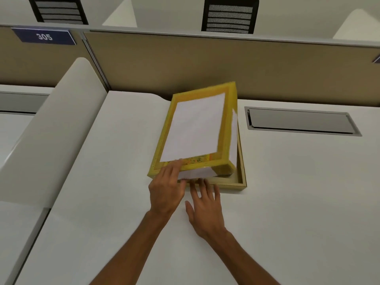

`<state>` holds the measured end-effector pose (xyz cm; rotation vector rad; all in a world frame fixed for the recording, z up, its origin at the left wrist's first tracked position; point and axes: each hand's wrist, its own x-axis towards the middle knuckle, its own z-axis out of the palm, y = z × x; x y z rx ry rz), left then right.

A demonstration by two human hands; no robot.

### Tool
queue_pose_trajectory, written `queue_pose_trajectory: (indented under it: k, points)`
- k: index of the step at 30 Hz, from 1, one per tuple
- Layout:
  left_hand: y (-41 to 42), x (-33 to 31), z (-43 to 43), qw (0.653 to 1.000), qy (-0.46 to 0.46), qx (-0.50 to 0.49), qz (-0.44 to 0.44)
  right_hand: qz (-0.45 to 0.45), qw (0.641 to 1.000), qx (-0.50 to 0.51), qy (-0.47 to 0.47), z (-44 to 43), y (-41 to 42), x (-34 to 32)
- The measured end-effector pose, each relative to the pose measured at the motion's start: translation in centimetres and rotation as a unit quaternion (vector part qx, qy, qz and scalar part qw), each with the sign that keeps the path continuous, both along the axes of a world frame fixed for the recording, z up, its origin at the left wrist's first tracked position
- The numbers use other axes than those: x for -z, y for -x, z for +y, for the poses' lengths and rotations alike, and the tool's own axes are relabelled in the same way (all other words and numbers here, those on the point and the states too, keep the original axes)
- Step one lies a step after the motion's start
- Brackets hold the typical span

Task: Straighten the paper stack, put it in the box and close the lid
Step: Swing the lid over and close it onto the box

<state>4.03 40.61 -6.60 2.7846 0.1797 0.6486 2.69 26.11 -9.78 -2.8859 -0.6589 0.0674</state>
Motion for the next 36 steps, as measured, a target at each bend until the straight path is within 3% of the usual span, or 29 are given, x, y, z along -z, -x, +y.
queue_pose_trajectory:
  k: [8, 19, 36]
  points:
    - [-0.4, 0.7, -1.5, 0.989, -0.119, 0.045, 0.07, -0.013, 1.0, -0.005, -0.027, -0.4, -0.1, 0.5]
    - [-0.9, 0.7, -2.7, 0.978, -0.153, 0.066, 0.126, -0.048, 0.996, 0.0, -0.069, -1.9, 0.2, 0.7]
    - [-0.7, 2.8, -3.6, 0.962, -0.2, 0.139, 0.126, -0.116, 0.973, 0.047, -0.193, -5.4, -0.2, -0.2]
